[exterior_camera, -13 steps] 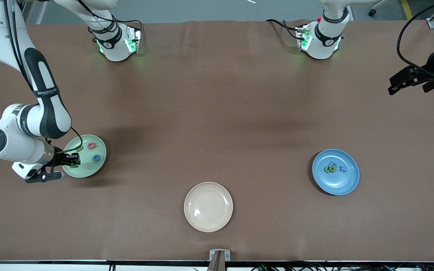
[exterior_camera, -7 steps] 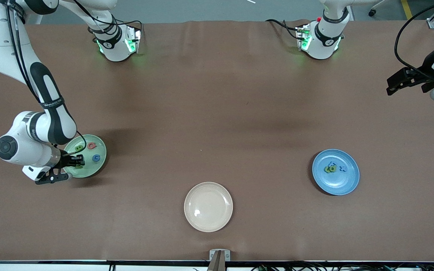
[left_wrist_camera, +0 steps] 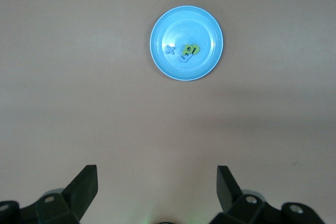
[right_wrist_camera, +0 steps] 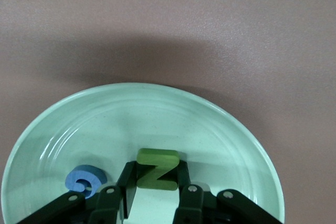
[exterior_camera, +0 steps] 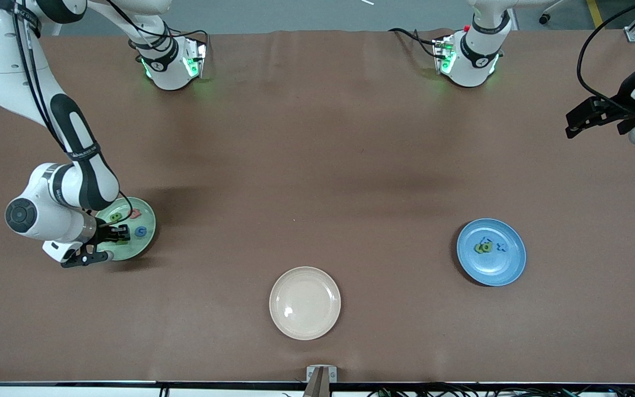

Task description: Sort upper and lower case letters into plates

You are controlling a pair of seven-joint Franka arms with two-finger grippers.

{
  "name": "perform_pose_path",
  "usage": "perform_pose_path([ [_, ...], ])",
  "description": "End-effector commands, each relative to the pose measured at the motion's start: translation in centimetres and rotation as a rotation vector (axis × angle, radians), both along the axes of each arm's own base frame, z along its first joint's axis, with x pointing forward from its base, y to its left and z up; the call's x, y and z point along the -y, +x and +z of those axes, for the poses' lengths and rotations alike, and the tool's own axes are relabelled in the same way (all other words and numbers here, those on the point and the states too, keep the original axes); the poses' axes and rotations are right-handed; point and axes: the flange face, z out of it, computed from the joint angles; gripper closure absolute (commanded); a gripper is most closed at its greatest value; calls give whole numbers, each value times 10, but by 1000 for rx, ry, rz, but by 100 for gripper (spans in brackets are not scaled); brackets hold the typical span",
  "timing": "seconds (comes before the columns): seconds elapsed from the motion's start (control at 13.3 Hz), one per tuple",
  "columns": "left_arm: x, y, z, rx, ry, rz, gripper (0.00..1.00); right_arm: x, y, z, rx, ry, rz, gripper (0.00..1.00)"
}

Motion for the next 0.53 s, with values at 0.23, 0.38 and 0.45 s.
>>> perform_pose_path([
  [0.23, -1, -11, 3, 4, 21, -29, 0, -20, -8, 98, -34, -7, -79, 4],
  [0.38, -1, -11, 5, 9, 21, -29, 0, -34, -19, 149, -60, -20, -148, 1],
  [0.45, -1, -11, 7, 12, 21, -29, 0, -36, -26, 174, -68, -20, -155, 1],
])
